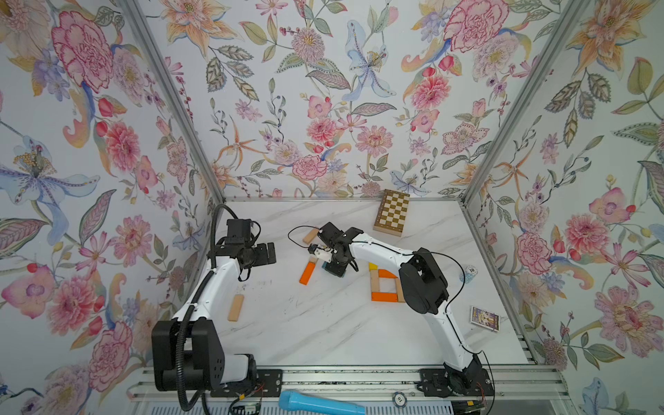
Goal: Assemble the number 6 with building blocks
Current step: Assemble the building block at the center of the board.
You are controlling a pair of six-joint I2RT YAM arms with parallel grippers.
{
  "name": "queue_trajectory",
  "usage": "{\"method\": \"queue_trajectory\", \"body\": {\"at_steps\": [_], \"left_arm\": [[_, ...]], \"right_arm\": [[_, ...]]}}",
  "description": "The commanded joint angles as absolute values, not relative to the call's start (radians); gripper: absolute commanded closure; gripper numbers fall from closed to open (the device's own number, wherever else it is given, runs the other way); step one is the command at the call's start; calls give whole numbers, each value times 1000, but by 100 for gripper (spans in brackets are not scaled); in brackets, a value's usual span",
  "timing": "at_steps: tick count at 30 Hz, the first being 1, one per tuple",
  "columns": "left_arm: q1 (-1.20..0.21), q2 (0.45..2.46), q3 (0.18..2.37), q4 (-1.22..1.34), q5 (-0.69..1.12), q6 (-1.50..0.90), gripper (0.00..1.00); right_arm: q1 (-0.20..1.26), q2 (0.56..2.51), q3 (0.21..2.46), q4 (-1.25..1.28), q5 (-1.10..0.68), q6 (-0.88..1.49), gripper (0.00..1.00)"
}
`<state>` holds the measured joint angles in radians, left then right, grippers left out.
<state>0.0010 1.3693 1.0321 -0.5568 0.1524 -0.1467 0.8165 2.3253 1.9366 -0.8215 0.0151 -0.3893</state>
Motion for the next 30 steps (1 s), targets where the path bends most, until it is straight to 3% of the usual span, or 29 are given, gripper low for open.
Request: {"method": "queue_trajectory", "body": {"at_steps": [1, 30], "left_arm": [[0, 1363, 1023, -547, 163, -155, 1], [1, 1330, 1003, -531, 173, -163, 1]], "right_arm": [[828, 2350, 1988, -870, 0, -405, 72], [860, 2405, 2042, -929, -103, -334, 70]]}}
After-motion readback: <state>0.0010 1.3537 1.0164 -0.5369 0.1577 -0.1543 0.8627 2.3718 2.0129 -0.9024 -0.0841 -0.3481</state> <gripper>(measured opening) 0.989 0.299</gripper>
